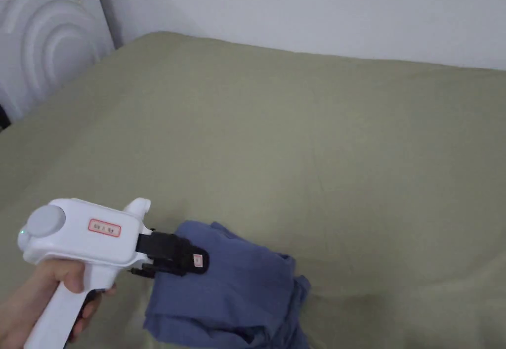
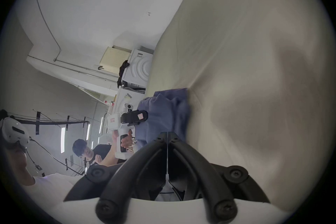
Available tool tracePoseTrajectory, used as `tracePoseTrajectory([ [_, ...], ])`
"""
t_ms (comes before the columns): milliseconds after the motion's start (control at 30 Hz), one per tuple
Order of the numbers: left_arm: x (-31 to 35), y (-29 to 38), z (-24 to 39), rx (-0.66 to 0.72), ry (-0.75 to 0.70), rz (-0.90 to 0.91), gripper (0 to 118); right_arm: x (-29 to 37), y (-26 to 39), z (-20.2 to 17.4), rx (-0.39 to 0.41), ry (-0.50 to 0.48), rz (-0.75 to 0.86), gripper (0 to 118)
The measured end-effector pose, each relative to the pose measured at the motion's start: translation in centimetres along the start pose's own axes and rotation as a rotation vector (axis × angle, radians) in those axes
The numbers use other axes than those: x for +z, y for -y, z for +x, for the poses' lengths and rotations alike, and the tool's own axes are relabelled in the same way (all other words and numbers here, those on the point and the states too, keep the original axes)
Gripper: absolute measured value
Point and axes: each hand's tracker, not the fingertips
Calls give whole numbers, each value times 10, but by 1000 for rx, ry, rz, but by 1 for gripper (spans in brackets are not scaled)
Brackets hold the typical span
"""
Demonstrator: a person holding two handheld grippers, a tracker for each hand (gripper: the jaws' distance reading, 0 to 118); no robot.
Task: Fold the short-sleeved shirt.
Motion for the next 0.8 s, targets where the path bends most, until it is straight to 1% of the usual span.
tracePoseTrajectory([
  [33,19,-10,-14,24,-28,21,29,1,0,-3,13,20,11,3],
  [133,69,-50,-57,28,-162,43,29,1,0,-6,24,34,21,3],
  [233,96,-84,-88,51,-270,27,29,1,-3,-6,29,75,42,3],
  [267,99,-92,-92,53,-297,21,29,1,-5,-5,27,71,41,3],
  [367,100,-112,-100,37,-285,24,31,0,-10,-2,31,95,45,3],
  [400,98,-115,-99,14,-283,21,37,0,-12,-1,31,102,45,3],
  [433,97,-118,-95,-15,-317,5,44,0,-13,-1,27,113,50,3],
  [467,100,-121,-97,-41,-370,31,52,1,-13,0,26,111,51,3],
  [500,103,-123,-93,-66,-437,48,94,1,-13,-1,27,109,51,3],
  [533,108,-123,-91,-64,-462,87,116,1,-14,-2,30,108,48,3],
  [567,114,-122,-88,-12,-462,106,118,2,-15,-3,37,112,45,3],
  [633,126,-120,-82,-9,-434,151,118,8,-16,-5,55,115,45,3],
  [667,130,-114,-72,-44,-449,152,118,11,-16,-7,61,111,47,3],
  [700,136,-111,-64,-116,-548,180,118,14,-16,-9,69,100,53,3],
  [733,138,-101,-52,-129,-571,186,118,18,-17,-13,80,91,59,3],
  [767,137,-92,-39,-129,-560,177,118,23,-17,-17,97,87,66,3],
  [800,134,-83,-26,-143,-547,172,115,28,-18,-21,117,85,72,3],
])
